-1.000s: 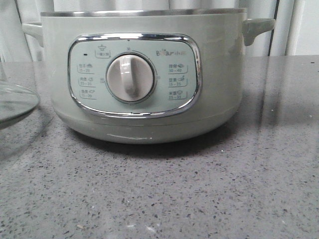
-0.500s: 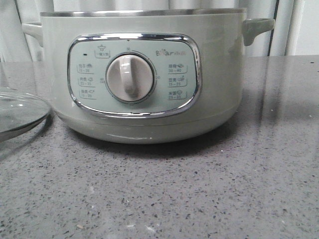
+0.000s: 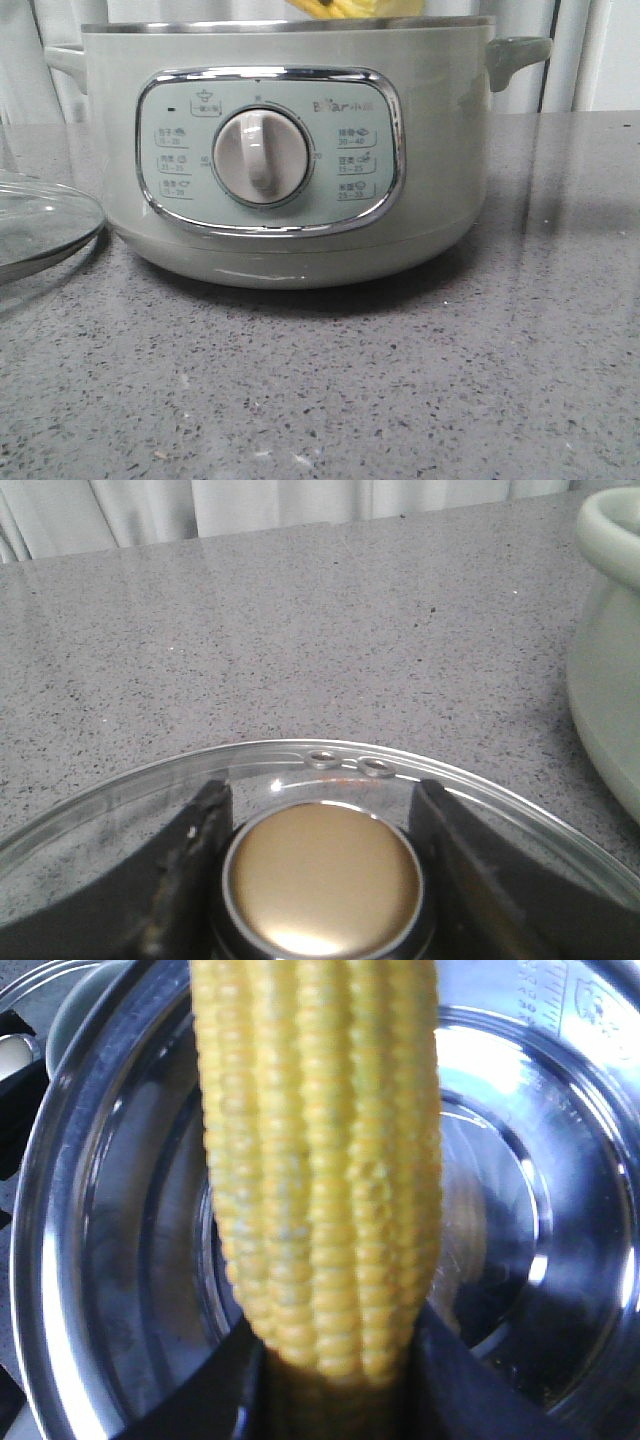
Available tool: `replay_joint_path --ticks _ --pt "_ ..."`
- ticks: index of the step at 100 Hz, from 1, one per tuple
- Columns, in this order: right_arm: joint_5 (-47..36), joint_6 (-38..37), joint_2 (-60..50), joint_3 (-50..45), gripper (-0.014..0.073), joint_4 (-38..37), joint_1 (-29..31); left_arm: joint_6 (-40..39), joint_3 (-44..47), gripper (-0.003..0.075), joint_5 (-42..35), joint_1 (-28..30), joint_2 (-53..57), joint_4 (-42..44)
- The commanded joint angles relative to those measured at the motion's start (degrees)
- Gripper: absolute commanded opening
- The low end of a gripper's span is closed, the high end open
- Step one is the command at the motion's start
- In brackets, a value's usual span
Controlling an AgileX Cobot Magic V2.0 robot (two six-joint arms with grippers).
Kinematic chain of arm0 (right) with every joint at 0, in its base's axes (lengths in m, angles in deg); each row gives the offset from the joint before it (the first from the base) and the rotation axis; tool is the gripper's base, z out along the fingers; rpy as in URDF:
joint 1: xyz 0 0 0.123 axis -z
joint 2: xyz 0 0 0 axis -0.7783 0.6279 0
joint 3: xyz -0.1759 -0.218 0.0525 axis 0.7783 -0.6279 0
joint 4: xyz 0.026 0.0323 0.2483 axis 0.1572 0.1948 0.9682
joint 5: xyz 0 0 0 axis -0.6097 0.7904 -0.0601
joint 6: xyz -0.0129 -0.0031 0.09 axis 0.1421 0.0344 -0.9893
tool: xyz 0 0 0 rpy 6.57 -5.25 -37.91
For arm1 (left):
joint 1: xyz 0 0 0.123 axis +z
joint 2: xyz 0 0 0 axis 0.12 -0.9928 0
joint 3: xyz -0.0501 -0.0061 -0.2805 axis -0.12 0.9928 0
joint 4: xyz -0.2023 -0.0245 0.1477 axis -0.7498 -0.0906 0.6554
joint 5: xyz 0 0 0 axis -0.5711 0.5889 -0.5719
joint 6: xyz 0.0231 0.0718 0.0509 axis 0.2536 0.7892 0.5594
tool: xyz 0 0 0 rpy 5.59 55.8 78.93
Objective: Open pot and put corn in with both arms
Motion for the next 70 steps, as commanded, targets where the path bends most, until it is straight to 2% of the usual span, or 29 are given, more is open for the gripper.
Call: replay_joint_path --ticks 1,13,20,51,70 --pt "-2.92 0.71 -1.82 2.04 0.0129 0.67 0.09 -0.11 -2.2 0.0134 -7.23 0.18 0.73 -0.2" --pt "-2.92 0.71 -1.49 2.04 0.02 0.67 0.09 -0.75 -2.2 0.0298 -7.23 0.18 0.73 -0.2" --pt "-3.05 0.71 -1.36 2.04 0.0231 0.45 0.09 -1.53 -2.2 0.0346 -7.23 0.18 0.73 -0.2" --pt "-3.71 0.71 -1.36 2.04 0.0407 0.19 0.09 -1.53 -2.2 0.0363 -7.23 0.18 0.73 -0.2" --pt "-3.82 0.71 -1.36 2.04 0.0433 -0.14 0.09 -1.53 -2.2 0.0363 -7.86 0.18 0.97 -0.2"
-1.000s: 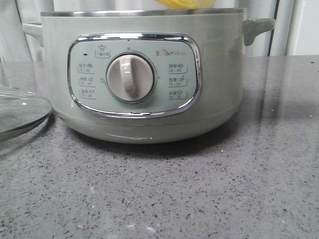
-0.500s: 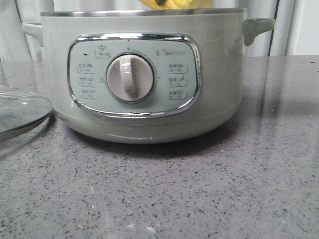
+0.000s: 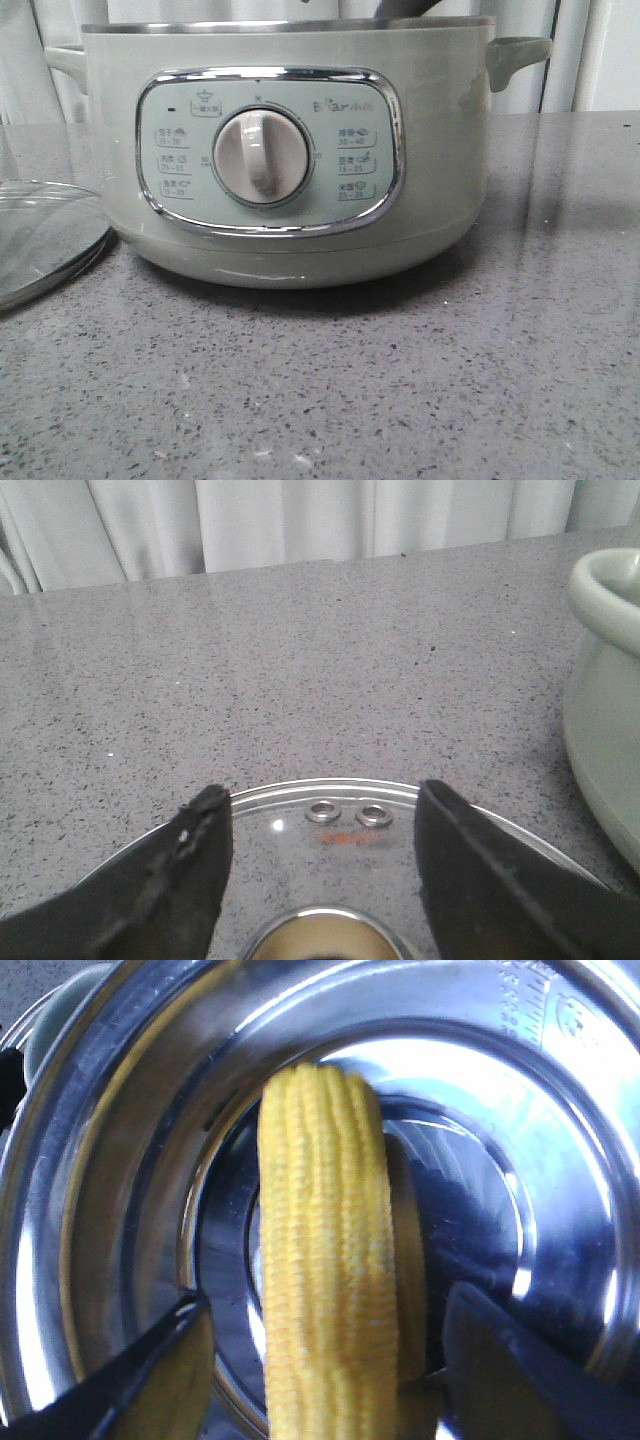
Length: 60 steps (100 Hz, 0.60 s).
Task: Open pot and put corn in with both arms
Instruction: 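Lower the corn into the pot and open the right gripper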
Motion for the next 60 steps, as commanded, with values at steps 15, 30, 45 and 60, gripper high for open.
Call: replay_joint_path --ticks 15,30,45,60 --pt "-3.03 0.49 -1.92 2.15 0.0431 0.77 0.09 -0.67 -1.87 0.0362 -5.3 0.18 3.47 -0.2" --pt "-3.32 0.49 -2.82 2.77 0.0387 0.77 0.09 -0.67 -1.87 0.0349 -5.19 0.18 10.52 -0.2" --pt "-3.74 0.49 -5.68 2.77 0.0193 0.63 0.09 -0.67 -1.87 0.0323 -3.75 0.18 19.78 -0.2" --pt "-4.21 1.82 -9.25 2.77 -0.0036 -1.51 0.09 -0.67 -1.87 0.0187 1.71 0.18 30.07 -0.2"
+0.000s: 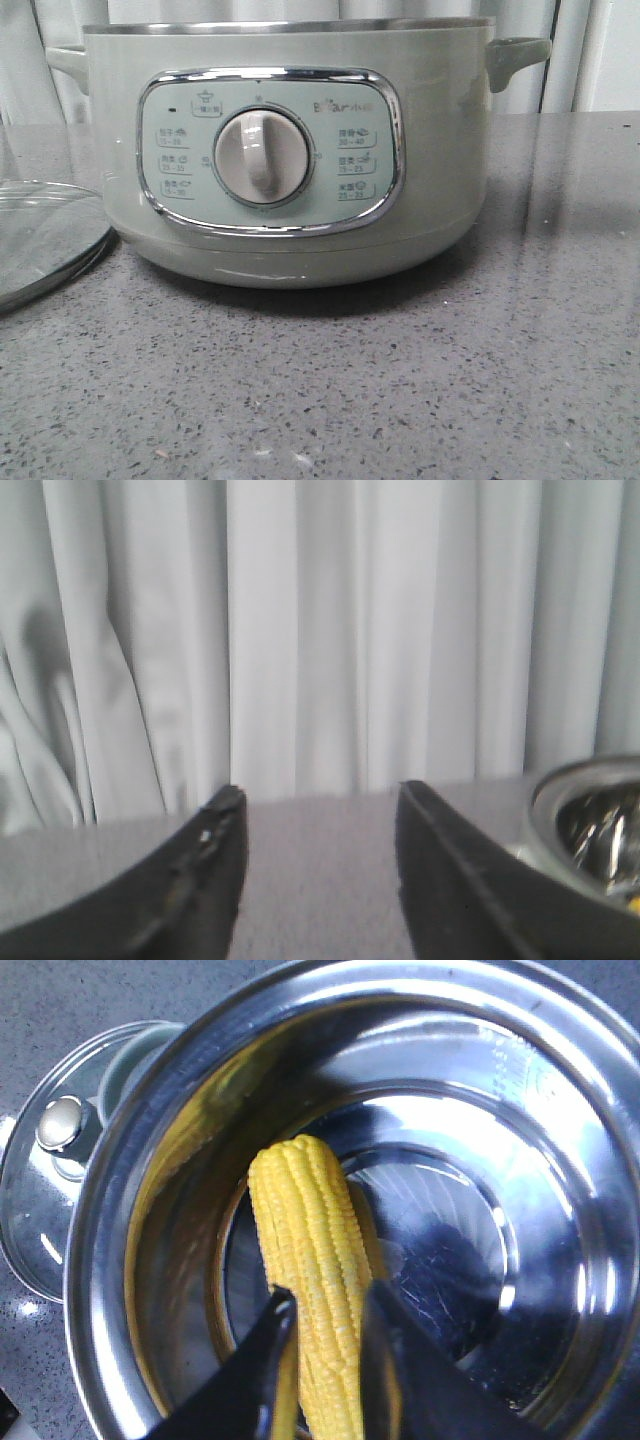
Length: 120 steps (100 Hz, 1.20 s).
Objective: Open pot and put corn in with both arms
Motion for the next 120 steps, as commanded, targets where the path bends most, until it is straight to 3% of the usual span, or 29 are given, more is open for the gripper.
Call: replay_joint_path --ticks 1,21,31,50,95,120 --pt "-3.4 1.26 -4.61 2.16 -0.0062 -0.77 0.09 -0.59 -1.87 0.0179 -0.68 0.18 5.9 -0.2" --pt "-3.79 1.26 -10.3 1.93 -0.0064 -7.71 0.09 -0.59 -1.87 -0.0022 9.03 0.18 18.75 -0.2" --pt "-6.17 1.26 -13.16 0.92 -0.0064 -10.36 0.09 -0.59 -1.87 -0.002 13.86 0.18 24.23 -0.2" --pt "-20.08 1.4 -20.74 -9.19 -0.0064 -14.39 0.09 -0.59 -1.87 -0.002 19.03 0.18 30.65 -0.2" --pt "-56.79 1.4 -45.05 -52.75 -0.0064 -15.13 0.09 -0.59 -1.73 -0.002 27.79 0.18 31.75 -0.26" --pt "-60.9 1.4 -56.87 -67.34 -0.0064 -15.29 0.09 -0.59 -1.73 -0.002 28.0 0.18 31.75 -0.26"
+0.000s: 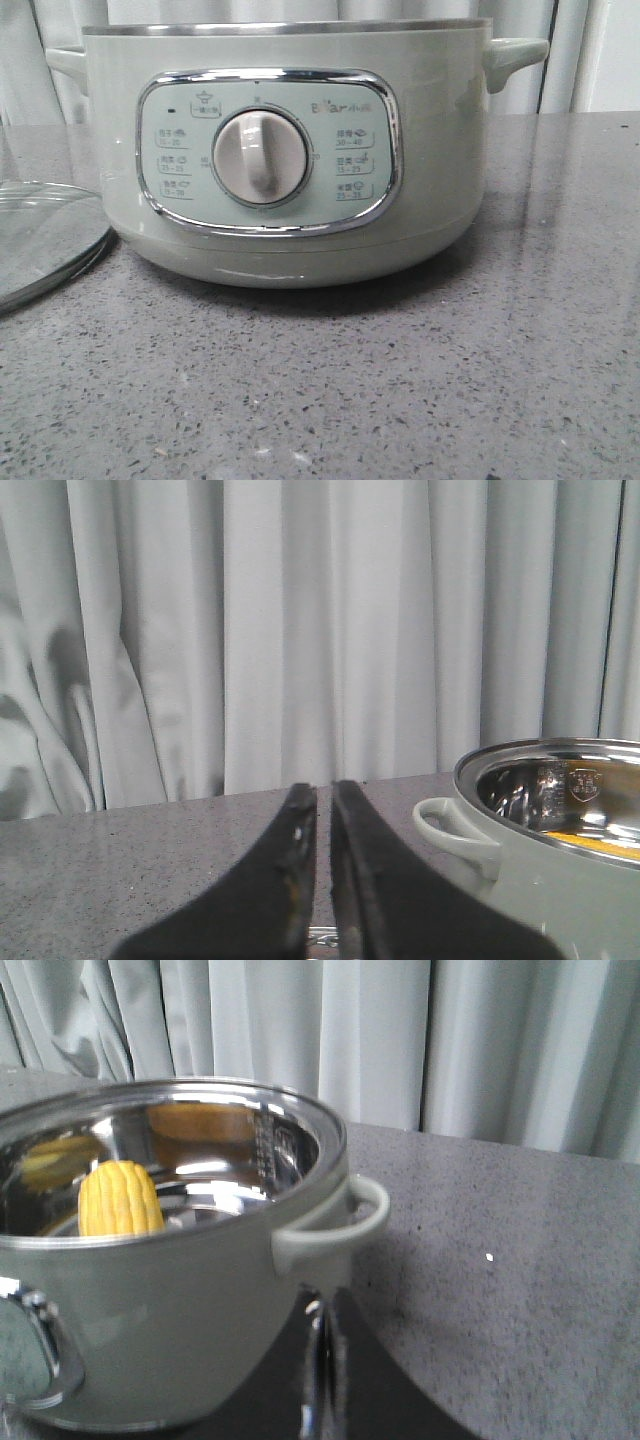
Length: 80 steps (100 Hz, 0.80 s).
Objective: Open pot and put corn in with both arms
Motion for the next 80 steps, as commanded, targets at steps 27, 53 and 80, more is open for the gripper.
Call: replay_joint_path --ticks 27,53,80 --pt "-5.26 0.7 -4.05 -8.31 -0.0064 -0.56 0.09 -0.59 -1.73 -0.002 -3.74 0.18 -0.61 -0.26" --pt "-3.83 0.7 -4.05 -10.67 -0.0064 -0.56 0.09 -0.59 -1.52 -0.002 -3.95 0.18 -0.61 -0.26" --pt "-3.7 0.7 -4.05 -10.81 -0.0064 -0.56 0.09 -0.59 6.87 -0.002 -8.0 2.91 2.2 0.79"
